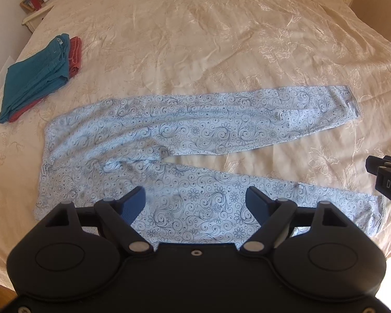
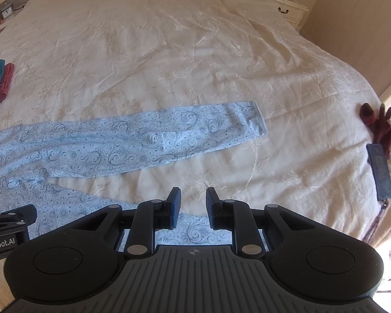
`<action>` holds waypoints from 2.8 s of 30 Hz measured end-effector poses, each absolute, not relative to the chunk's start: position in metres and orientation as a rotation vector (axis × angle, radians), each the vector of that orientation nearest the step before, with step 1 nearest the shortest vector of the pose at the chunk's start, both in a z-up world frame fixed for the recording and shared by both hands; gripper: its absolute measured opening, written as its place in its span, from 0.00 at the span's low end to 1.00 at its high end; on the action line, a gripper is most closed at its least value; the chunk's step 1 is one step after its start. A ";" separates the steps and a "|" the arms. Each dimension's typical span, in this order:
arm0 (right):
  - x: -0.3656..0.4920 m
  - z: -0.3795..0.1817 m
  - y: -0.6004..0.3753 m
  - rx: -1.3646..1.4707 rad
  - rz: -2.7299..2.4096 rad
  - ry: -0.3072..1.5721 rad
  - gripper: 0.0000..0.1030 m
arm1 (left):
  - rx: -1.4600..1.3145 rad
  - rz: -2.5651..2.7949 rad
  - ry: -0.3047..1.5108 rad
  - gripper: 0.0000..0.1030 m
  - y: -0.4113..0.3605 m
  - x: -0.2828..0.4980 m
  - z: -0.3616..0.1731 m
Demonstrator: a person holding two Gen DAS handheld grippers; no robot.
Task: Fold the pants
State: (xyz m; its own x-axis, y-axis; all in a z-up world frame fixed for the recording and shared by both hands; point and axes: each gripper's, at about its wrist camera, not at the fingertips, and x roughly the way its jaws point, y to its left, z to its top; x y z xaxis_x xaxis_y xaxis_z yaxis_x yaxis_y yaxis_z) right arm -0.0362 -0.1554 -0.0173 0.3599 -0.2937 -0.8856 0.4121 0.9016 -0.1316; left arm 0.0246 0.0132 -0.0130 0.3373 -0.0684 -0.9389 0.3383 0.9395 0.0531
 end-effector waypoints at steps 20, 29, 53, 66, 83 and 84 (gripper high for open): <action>0.007 -0.052 -0.212 0.428 -0.372 1.235 0.20 | 0.218 -0.232 1.226 0.71 0.008 0.074 -0.035; 0.077 -0.096 -0.272 0.573 -0.467 1.113 0.20 | 0.217 -0.180 1.262 0.71 0.006 0.135 -0.064; 0.201 -0.168 -0.357 0.575 -0.714 1.287 0.20 | 0.178 -0.128 1.213 0.72 -0.002 0.268 -0.064; 0.161 -0.203 -0.361 0.726 -0.818 1.305 0.01 | 0.135 -0.088 1.357 0.72 0.008 0.283 -0.121; 0.067 -0.169 -0.356 0.778 -0.734 1.253 0.01 | -0.098 0.082 1.532 0.72 0.047 0.314 -0.189; 0.067 -0.168 -0.355 0.777 -0.733 1.255 0.01 | -0.120 0.106 1.538 0.72 0.051 0.315 -0.192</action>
